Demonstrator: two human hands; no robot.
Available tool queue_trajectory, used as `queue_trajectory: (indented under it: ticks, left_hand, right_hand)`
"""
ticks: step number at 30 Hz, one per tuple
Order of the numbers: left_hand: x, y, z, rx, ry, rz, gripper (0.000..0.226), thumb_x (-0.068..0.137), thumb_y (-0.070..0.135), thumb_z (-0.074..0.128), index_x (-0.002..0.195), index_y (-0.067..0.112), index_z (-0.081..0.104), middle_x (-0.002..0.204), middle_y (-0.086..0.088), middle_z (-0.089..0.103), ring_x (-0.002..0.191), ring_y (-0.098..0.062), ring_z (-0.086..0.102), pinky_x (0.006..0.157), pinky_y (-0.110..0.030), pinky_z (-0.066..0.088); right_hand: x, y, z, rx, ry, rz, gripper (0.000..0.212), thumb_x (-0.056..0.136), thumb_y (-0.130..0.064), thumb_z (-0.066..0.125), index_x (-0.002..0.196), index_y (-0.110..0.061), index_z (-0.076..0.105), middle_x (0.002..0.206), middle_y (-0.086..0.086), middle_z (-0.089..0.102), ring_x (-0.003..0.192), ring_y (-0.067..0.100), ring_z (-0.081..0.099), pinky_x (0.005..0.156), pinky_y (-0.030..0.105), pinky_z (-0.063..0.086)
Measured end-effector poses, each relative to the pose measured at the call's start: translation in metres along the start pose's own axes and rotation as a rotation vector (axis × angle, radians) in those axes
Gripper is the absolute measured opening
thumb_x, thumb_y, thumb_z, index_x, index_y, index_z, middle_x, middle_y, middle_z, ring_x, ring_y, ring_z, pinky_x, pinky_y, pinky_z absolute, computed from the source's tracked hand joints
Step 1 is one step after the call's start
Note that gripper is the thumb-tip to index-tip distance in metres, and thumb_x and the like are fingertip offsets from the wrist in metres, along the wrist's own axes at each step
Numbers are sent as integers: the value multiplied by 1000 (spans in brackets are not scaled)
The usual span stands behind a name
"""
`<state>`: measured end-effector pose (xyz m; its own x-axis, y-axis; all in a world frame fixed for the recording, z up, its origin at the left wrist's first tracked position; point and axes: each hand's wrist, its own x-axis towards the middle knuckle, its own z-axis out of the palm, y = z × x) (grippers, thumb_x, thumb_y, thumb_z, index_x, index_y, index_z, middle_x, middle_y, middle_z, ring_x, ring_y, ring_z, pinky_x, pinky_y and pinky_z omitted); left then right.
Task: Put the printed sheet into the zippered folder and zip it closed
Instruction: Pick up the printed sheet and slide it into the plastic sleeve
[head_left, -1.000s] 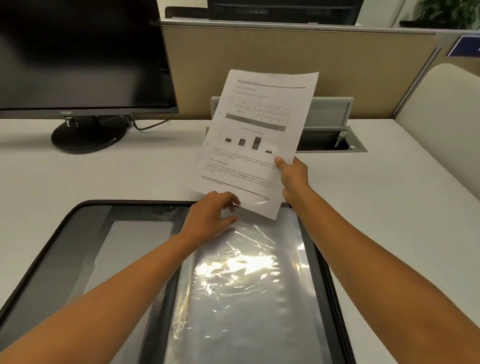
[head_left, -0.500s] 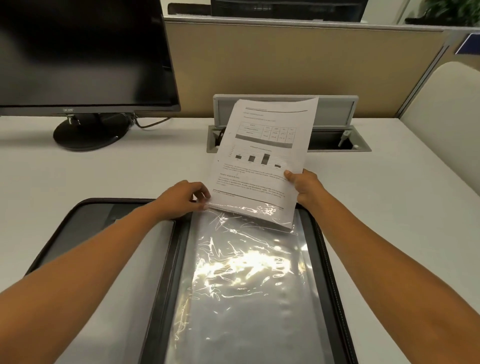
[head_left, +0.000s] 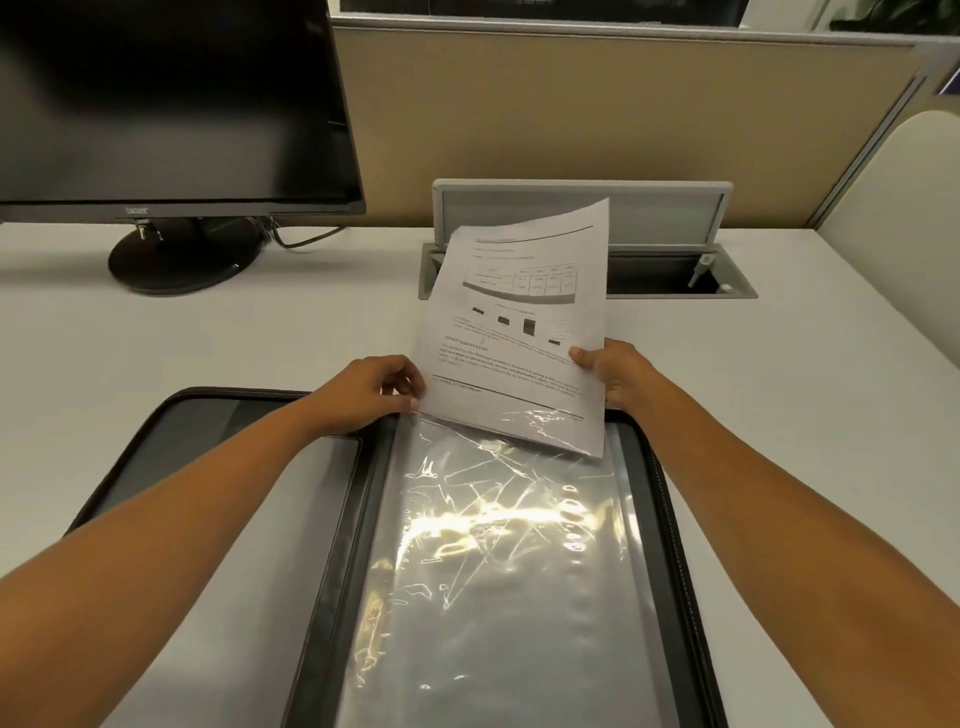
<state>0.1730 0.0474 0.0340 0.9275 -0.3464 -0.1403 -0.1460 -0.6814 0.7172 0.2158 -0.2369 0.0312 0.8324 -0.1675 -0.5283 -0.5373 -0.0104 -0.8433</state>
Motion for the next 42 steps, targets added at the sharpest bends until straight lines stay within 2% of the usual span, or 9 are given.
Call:
queue_trajectory:
  ticks: [4,7,14,19,25,28,32,38,42]
  left_hand:
    - [0,-3,-1,102,7,-6,13,81,9,60,88,19,58,88,1,65,74,-23,55,67,-24,41]
    - [-1,-5,0,187,59,-3,15,81,8,57,86,21,60,85,2,63,65,-10,48,65,-27,39]
    - [1,-8,5,-63,216,-157,11,87,18,59,95,13,64,83,-2,64,79,-16,53,62,-18,37]
    - [10,-3,11,-161,205,-270,22,85,25,63,94,6,69,94,-6,65,90,-16,54,76,-23,34]
    - [12,1,17,-19,191,-261,10,79,18,70,81,8,69,82,-1,63,77,-12,52,58,-14,35]
    - [9,4,20,62,243,-129,14,77,25,72,81,13,69,83,3,61,77,-9,52,65,-21,36]
    - [7,12,30,243,48,55,23,74,39,71,88,21,67,91,5,55,90,-11,49,77,-30,43]
    - [16,12,30,368,-48,10,14,82,28,65,85,15,60,96,3,52,90,-14,48,76,-32,44]
    - [14,12,30,358,-38,-7,20,84,36,61,96,23,54,98,9,53,90,-11,48,69,-27,35]
  right_hand:
    - [5,-1,-1,-79,26,-30,34,88,-11,57,121,-8,51,122,14,59,96,29,57,94,52,47]
    - [9,0,-2,-116,83,-95,34,88,-11,57,121,-7,52,122,14,59,93,28,58,91,48,49]
    - [10,6,-1,-270,158,-256,32,90,-17,53,121,-9,55,119,13,62,98,29,60,84,38,51]
    - [10,9,0,-301,198,-358,32,92,-20,50,121,-10,55,119,12,62,100,29,60,89,41,51]
    - [9,13,-3,-161,136,-349,33,91,-19,52,122,-8,53,121,13,61,101,29,61,91,42,51]
    - [8,16,-4,-125,108,-338,34,91,-19,53,123,-9,52,122,14,60,103,31,60,93,48,50]
    - [11,18,-8,-26,80,-319,33,90,-18,55,122,-9,53,120,12,61,96,26,61,91,45,51]
    - [15,20,-12,36,16,-285,32,89,-19,57,119,-11,54,116,9,62,90,22,63,86,44,53]
    - [17,20,-13,40,-4,-274,33,89,-18,56,121,-10,52,117,10,61,95,24,61,86,44,53]
